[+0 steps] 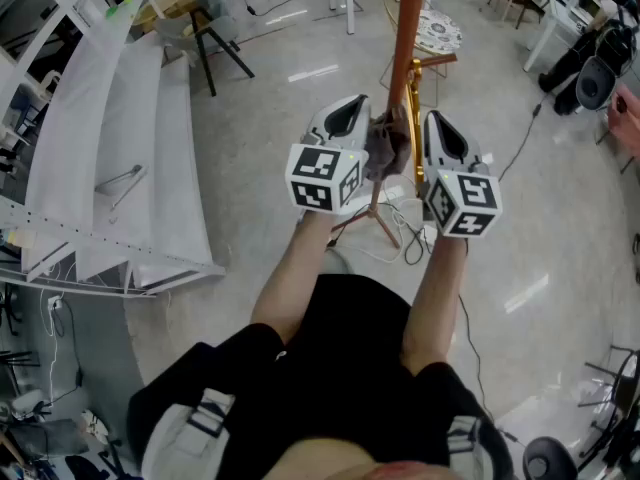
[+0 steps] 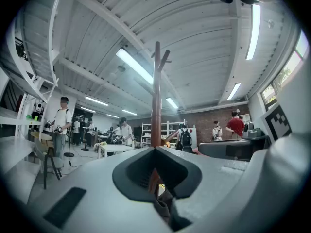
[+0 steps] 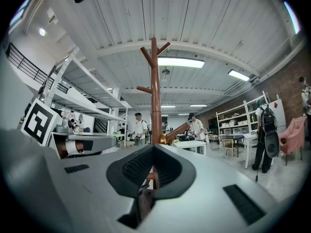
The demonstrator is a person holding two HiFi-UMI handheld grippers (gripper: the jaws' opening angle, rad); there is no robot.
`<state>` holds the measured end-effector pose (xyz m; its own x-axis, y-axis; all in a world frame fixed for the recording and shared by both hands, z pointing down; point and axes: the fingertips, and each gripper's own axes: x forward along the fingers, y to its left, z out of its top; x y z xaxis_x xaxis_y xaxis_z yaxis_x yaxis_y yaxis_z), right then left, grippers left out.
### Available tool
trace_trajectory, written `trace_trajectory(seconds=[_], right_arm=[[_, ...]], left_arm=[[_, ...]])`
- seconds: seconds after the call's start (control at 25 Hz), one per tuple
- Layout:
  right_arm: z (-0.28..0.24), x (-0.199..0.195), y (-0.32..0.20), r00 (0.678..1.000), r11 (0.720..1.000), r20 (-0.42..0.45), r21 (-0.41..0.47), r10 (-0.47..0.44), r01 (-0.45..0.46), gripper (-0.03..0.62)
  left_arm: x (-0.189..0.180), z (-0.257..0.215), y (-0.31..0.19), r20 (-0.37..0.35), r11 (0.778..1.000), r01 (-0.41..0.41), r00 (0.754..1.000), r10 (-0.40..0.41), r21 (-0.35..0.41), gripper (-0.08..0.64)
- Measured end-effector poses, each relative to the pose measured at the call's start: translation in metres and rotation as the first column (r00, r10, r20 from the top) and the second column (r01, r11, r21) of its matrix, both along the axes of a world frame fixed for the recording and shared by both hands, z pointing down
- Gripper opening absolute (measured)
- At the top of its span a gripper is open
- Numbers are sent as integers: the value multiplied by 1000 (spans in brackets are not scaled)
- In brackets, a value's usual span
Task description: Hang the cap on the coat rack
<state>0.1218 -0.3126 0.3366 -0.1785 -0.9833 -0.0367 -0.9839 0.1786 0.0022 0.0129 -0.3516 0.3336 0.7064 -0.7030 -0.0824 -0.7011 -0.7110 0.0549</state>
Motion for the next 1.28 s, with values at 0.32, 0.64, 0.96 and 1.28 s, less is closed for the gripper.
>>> trace_trajectory(seconds=[0.32,0.64,0.96,1.28], right_arm=[[11,6,-6,1000,999,2,-30,16,-15,-5],[20,21,-15,1000,998,-11,-55,26,-26,-3],[47,37,-34,995,996,86,-76,59,-52,-3],[43,27,-43,997,997,67,-71,30,-25,-3]], left_arm=[[2,17,-9,15,999,-21,1000,22,-41,0],[28,84,-19,209,970,-163,957,200,-180,167],[44,191,-22,421,913,-200,838,348,-356,213],[62,199,-43,425,912,-209,833,355,-352,87]])
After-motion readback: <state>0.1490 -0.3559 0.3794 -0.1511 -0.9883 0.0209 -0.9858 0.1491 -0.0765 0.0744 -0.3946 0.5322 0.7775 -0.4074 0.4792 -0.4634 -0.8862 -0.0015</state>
